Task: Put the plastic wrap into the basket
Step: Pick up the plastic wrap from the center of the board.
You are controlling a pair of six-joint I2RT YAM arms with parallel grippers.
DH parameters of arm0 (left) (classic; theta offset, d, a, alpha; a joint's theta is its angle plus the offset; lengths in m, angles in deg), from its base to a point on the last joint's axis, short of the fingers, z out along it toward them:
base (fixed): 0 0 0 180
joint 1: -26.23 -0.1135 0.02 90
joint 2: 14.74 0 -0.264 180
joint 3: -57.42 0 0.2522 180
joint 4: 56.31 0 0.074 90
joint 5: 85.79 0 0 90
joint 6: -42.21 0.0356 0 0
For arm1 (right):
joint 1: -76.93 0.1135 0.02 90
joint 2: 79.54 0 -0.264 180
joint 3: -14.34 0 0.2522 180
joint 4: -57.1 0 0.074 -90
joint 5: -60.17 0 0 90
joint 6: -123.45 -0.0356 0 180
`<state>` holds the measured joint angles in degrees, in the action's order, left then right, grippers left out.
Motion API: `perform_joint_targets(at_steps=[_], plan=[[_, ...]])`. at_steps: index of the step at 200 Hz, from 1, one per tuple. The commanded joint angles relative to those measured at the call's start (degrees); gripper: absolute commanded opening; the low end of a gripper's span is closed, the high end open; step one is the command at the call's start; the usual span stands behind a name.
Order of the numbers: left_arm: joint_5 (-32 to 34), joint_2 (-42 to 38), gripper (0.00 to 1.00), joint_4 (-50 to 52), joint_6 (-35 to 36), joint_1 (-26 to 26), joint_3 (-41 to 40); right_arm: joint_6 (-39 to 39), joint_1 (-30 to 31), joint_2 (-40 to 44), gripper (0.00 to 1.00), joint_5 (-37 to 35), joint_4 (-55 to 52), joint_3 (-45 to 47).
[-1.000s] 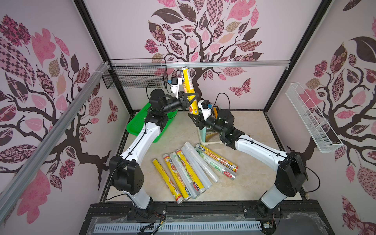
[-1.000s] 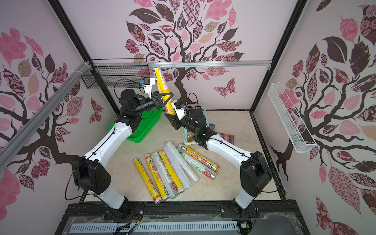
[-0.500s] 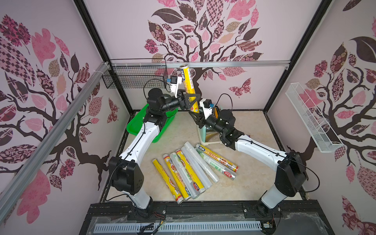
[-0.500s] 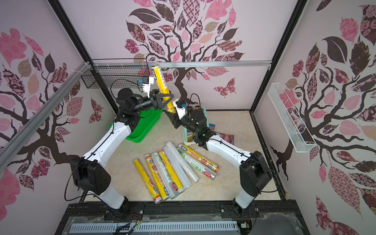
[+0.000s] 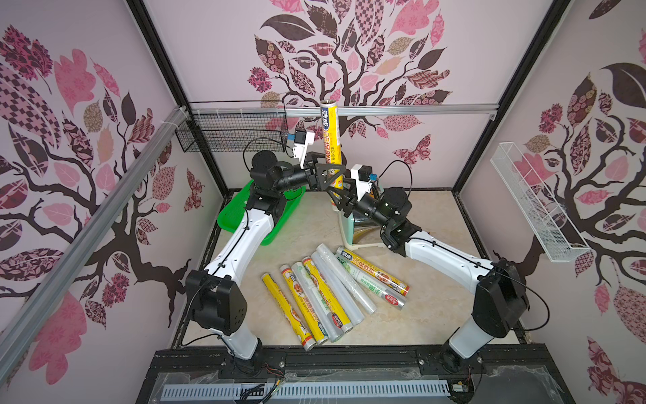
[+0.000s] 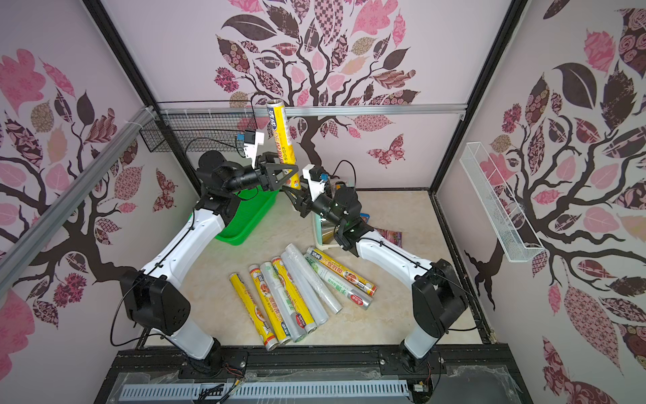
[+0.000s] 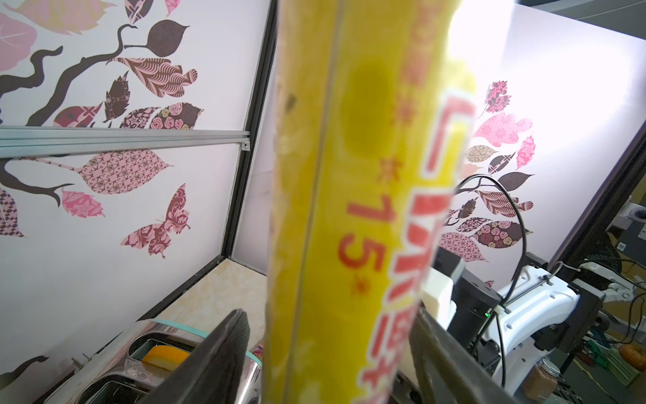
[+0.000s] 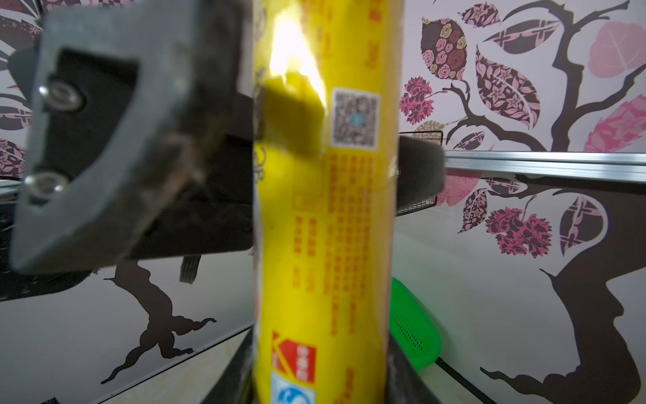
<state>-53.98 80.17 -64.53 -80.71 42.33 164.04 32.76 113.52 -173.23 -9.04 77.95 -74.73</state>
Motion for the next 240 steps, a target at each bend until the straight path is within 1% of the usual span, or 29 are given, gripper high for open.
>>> perform_joint_targets(at_steps=[1,18,37,51,100,134,163,191,210,240], plan=[[-2.09,-0.84,0.77,2.49,2.04,-0.32,2.30,-1.23,-0.30,1.15,0.32,3.63,2.20,-3.33],[-1.51,-1.11,0.74,4.65,3.15,-0.37,2.85,-0.87,-0.28,0.88,0.32,5.03,1.03,-3.78],[-1.70,-1.05,0.61,4.57,3.25,-0.37,2.80,-1.24,-0.28,0.66,0.32,5.06,1.35,-3.54],[-1.42,-1.09,0.54,4.38,3.12,-0.45,2.81,-1.03,-0.29,0.53,0.33,5.22,0.99,-3.86],[-0.14,-0.83,0.49,4.80,3.32,-0.45,2.70,0.11,-0.15,0.15,0.36,3.22,-2.07,-4.37],[0.03,-0.72,0.46,5.19,3.53,-0.54,2.66,0.43,-0.19,-0.13,0.38,3.58,-2.35,-4.41],[0.01,-0.53,0.40,5.19,3.57,-0.67,2.85,0.16,-0.20,-0.57,0.44,3.16,-1.99,-4.72],[0.12,-0.35,0.35,6.02,4.44,-0.74,3.09,0.21,-0.21,-0.88,0.47,2.75,-1.83,-4.92],[0.25,-0.12,0.35,6.33,5.06,-0.91,3.37,0.25,-0.20,-1.19,0.51,2.76,-1.74,-4.94],[0.27,0.20,0.34,6.88,5.37,-1.22,3.82,0.36,-0.21,-1.32,0.61,2.26,-1.48,-4.79]])
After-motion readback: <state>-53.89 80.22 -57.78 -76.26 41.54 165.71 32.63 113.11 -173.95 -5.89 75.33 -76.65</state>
